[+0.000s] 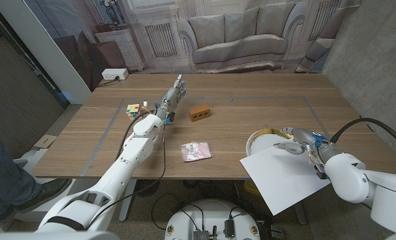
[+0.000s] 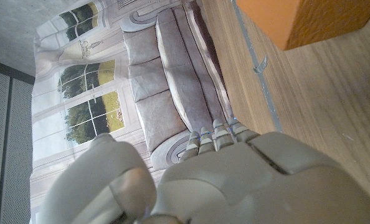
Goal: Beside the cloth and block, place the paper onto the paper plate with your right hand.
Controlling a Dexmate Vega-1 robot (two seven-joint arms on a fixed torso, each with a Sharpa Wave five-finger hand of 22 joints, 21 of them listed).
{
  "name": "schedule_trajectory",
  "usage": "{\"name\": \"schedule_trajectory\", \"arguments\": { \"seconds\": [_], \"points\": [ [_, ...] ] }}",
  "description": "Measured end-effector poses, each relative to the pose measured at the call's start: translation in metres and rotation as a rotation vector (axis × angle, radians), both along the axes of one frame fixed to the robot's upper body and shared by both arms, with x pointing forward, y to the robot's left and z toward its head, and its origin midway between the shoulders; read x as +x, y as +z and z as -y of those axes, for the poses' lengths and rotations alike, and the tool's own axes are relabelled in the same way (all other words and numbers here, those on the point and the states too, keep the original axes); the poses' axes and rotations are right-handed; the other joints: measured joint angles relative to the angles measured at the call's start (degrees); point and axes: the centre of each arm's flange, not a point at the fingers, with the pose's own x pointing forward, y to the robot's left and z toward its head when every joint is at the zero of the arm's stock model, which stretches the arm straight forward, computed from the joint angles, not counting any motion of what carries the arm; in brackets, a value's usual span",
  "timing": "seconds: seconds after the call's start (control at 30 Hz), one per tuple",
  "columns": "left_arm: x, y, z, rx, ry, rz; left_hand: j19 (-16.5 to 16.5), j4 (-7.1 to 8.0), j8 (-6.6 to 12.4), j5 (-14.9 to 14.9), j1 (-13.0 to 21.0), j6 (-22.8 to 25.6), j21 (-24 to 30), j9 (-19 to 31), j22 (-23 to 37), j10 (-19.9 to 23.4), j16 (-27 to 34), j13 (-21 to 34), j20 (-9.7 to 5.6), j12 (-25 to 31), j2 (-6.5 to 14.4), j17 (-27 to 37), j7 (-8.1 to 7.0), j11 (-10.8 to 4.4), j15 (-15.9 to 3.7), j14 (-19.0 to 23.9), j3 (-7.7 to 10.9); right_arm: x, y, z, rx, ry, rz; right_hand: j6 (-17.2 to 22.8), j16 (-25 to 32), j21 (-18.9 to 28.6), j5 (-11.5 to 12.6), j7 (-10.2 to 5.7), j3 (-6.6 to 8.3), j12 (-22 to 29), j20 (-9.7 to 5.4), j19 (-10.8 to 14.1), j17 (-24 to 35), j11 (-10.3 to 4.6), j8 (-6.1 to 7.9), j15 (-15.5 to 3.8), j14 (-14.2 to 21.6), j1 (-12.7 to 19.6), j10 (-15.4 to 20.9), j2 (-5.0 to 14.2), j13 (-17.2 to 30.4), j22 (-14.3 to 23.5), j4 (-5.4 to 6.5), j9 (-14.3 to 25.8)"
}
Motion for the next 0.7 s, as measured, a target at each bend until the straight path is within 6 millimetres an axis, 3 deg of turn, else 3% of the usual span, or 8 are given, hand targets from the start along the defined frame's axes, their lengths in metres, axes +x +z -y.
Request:
{"name": "schedule_trajectory", "arguments": {
  "seconds": [0.7],
  "points": [
    [-0.0021,-0.0034,-0.0028,-0.004,0.002,-0.004,0.0,-0.24,0.0,0.0,0.1,0.0,0.0,0.0,0.0,0.0,0.0,0.0,0.0,0.0,0.1,0.0,0.0,0.0,0.0,0.0,-0.24,-0.0034,-0.0005,-0.0016,0.008,0.006,0.045,-0.3,-0.4,-0.7,0.4,-0.32,-0.22,0.0,0.4,-1.3,0.0,0.31,-0.4,-0.1,-1.5,-0.2,-0.3,-0.24,0.0,0.0,0.23,0.0]
  ]
}}
